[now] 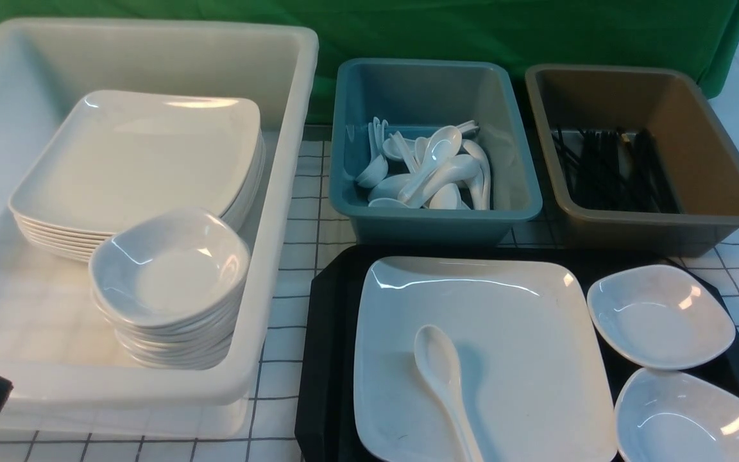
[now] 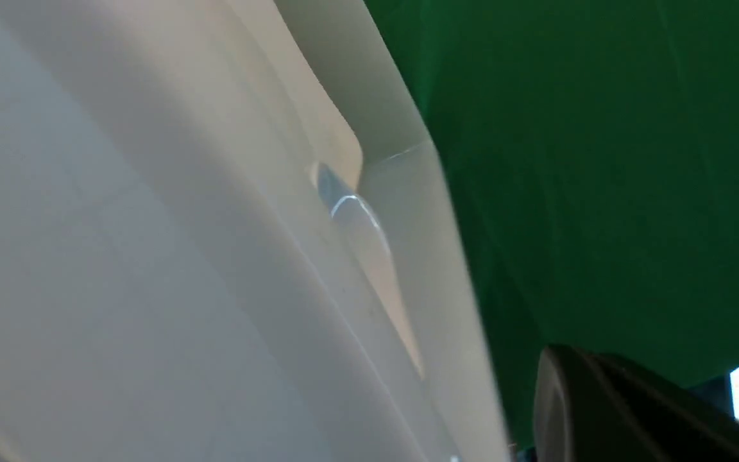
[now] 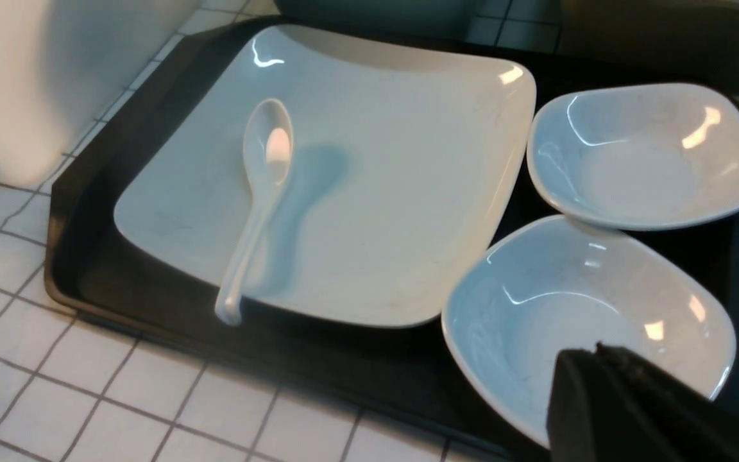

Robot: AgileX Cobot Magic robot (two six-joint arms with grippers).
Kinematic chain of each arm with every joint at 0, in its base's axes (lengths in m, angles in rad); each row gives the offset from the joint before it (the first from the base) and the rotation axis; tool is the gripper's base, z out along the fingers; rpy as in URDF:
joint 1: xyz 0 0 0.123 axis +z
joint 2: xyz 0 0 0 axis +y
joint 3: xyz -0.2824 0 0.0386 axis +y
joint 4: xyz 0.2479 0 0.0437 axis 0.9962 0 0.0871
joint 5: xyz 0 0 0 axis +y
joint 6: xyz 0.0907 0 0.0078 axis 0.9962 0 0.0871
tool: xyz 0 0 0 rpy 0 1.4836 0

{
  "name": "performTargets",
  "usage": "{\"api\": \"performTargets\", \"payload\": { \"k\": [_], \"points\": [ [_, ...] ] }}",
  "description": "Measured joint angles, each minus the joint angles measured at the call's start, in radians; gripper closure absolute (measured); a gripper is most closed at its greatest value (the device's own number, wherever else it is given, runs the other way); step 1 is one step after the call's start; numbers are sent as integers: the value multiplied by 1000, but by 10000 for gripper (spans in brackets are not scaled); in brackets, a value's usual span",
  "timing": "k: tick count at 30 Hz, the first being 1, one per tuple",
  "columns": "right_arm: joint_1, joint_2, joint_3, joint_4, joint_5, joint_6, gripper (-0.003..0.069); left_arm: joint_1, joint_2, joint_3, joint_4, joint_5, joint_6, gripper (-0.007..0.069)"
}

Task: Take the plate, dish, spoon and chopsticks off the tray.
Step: Use the left arm to grab a soup spoon from the plate

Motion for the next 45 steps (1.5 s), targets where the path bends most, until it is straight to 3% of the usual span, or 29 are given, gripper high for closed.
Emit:
{"api": "performTargets", "payload": {
  "k": [9,13,19,21,23,28,30,31,33,34,38,41,45],
  "points": [
    [0,0,0,0,-3,1,592,0,0,0,-78,-165,-172,603],
    [0,0,0,0,-3,1,587,-4,0,-20,-79,-153,-217,603],
    [0,0,0,0,-28,1,578,-25,69,-412,169,96,-112,603],
    [0,0,0,0,-44,1,572,-27,225,-626,324,315,-82,603],
    [0,0,0,0,-50,1,569,-27,376,-780,383,542,-18,603],
    [0,0,0,0,-53,1,559,-27,729,-1021,360,974,196,603],
    [0,0,0,0,-53,1,557,-27,814,-1054,310,1029,271,603],
    [0,0,0,0,-53,1,551,-34,930,-1068,208,1056,361,603],
    [0,0,0,0,-54,1,547,-50,992,-1069,156,1064,410,603],
    [0,0,0,0,-54,1,547,-93,1101,-1067,98,1063,441,603],
    [0,0,0,0,-55,1,545,-251,1261,-1067,104,998,439,596],
    [0,0,0,0,-55,1,545,-462,1399,-1075,223,872,318,583],
    [0,0,0,0,-55,1,540,-662,1557,-1131,410,808,91,519]
  ]
}}
